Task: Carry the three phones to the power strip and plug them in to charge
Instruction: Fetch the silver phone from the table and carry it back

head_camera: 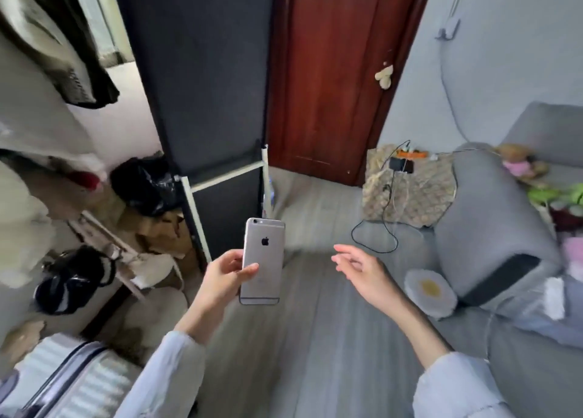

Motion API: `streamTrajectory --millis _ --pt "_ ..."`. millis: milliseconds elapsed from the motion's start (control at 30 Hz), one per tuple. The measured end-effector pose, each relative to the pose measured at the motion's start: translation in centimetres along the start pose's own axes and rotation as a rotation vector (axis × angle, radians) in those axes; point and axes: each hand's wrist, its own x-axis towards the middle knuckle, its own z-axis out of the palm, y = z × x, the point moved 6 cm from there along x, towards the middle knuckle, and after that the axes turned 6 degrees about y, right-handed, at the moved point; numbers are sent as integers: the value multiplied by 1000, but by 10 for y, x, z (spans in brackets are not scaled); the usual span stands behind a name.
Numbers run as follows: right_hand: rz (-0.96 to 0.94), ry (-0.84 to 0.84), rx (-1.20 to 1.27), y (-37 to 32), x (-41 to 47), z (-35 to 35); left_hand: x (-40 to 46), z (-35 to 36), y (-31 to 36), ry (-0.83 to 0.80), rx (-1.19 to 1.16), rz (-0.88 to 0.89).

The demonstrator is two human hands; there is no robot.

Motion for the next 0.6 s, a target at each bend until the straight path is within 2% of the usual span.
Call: streamTrajectory --millis 200,333,600 --pt "136 181 49 39 84 -71 113 109 31 -193 53 -28" --pt "200 239 78 76 134 -115 170 186 35 -293 80 -73" --pt "219 315 68 142 289 -233 293 352 64 -328 112 -103"
